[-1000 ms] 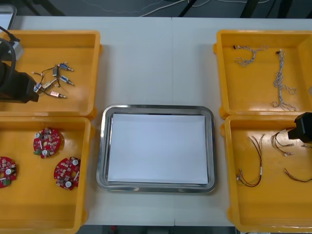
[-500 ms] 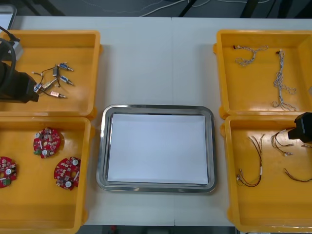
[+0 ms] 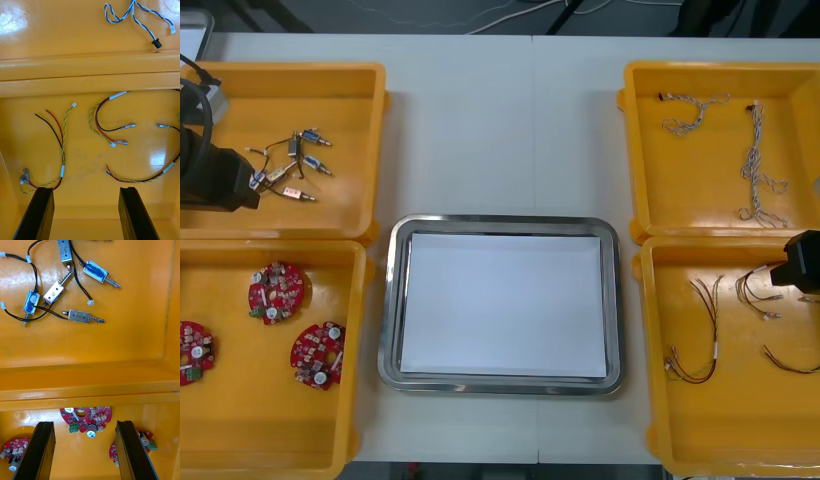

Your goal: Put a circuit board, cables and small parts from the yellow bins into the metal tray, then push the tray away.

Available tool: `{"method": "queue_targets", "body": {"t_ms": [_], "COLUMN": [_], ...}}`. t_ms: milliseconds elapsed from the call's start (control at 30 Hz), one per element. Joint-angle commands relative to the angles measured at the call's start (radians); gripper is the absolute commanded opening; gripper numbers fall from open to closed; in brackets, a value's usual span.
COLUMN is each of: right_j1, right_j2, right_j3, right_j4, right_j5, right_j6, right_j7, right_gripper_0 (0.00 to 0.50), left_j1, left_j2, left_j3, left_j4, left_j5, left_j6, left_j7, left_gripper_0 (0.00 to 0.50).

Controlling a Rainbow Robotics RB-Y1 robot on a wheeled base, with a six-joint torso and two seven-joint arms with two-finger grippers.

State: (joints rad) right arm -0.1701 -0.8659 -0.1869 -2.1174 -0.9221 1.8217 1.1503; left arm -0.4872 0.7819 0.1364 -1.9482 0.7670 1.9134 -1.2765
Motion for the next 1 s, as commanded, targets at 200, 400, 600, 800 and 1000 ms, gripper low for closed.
{"method": "queue_targets", "body": {"t_ms": [200,400,600,800,1000], "right_j1": [0.014,0.014,0.014,0.014,0.014], "right_j2": [0.010,0.010,0.010,0.010,0.010], "right_j3": [-0.031,-0.031,-0.031,-0.031,-0.031], "right_j4": [-0.004,-0.004,-0.004,-0.004,-0.004], "right_j5": [0.008,0.008,0.008,0.008,0.008], "right_j6": [-0.008,-0.008,-0.008,-0.008,-0.008], "right_j7": [0.023,0.023,0.023,0.023,0.023], "right_gripper_0": [0.500,0.500,0.500,0.500,0.500], "left_j1": [0.012,0.012,0.012,0.012,0.012], "left_j2": [0.042,0.042,0.042,0.042,0.042], "left_j3": [0.029,0.029,0.029,0.029,0.029], "left_j4": [-0.032,-0.032,-0.032,-0.032,-0.032], "left_j5": [0.006,0.006,0.006,0.006,0.006], "left_j6": [0.006,0.006,0.006,0.006,0.006], "left_j7": [-0.053,-0.053,-0.053,-0.053,-0.053], "left_gripper_0": [0.472,0.470,0.470,0.470,0.469]}}
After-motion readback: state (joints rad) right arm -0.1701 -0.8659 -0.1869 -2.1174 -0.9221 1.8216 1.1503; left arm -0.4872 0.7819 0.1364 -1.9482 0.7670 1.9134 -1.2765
